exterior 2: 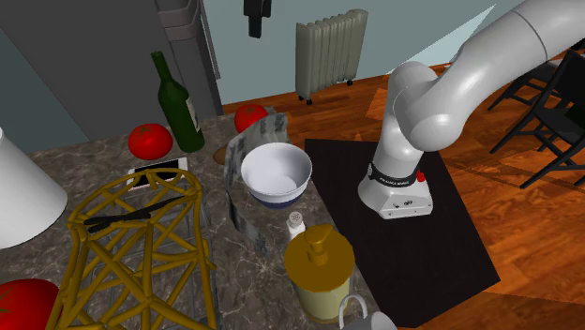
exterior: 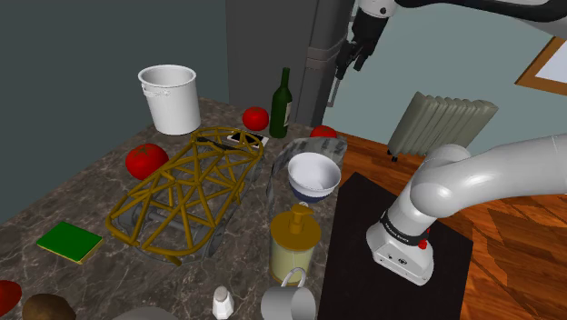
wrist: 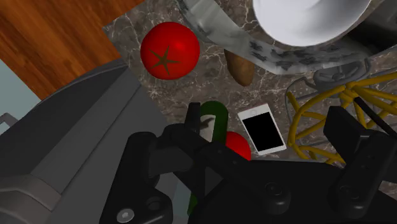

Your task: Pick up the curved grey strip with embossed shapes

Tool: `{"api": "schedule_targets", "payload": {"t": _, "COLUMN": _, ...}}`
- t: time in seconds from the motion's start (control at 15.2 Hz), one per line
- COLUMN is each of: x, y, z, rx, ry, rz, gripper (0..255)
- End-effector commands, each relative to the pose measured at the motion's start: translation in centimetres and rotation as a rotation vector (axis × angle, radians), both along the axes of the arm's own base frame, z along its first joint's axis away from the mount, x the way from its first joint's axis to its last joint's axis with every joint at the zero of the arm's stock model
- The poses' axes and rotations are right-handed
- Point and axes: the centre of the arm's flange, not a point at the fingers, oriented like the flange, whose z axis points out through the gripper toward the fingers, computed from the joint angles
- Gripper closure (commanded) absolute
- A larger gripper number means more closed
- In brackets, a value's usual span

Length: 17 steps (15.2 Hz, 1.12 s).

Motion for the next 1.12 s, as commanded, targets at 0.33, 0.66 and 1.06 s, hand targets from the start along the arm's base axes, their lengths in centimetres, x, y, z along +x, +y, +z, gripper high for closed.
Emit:
{"api": "schedule_targets", "payload": {"t": 0.33, "x": 0.2, "y": 3.1, "z": -5.5, "rx": 0.049, "ry": -0.002, "rz": -0.177, "gripper": 0}}
{"api": "schedule_targets", "payload": {"t": 0.66, "x": 1.1, "y": 6.5, "z": -10.9, "rx": 0.099, "ry": -0.005, "rz": -0.354, "gripper": 0}}
{"api": "schedule_targets", "payload": {"t": 1.06, "x": 2.9, "y": 10.5, "z": -17.1, "rx": 0.158, "ry": -0.008, "rz": -0.566, "gripper": 0}}
